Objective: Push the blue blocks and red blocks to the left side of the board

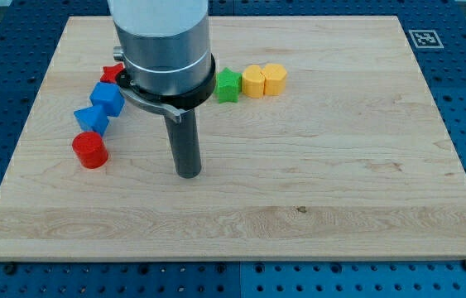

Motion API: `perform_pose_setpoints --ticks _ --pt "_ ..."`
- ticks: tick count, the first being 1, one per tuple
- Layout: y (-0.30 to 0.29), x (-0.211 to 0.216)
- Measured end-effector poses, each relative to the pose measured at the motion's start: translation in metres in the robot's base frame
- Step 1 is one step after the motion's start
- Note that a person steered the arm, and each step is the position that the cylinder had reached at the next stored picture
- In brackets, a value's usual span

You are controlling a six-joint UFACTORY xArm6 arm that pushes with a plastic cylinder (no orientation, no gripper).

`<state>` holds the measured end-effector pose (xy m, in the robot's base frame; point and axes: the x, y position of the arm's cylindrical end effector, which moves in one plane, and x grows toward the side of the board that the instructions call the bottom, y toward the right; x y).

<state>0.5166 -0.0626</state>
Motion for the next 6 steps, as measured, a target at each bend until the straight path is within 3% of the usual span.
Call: perform_pose_setpoints --ticks 1,3,5,6 --pt "0.007 0.000" --pt "0.110 -0.002" --pt "0.103 -0.002" --pt "0.056 -0.002"
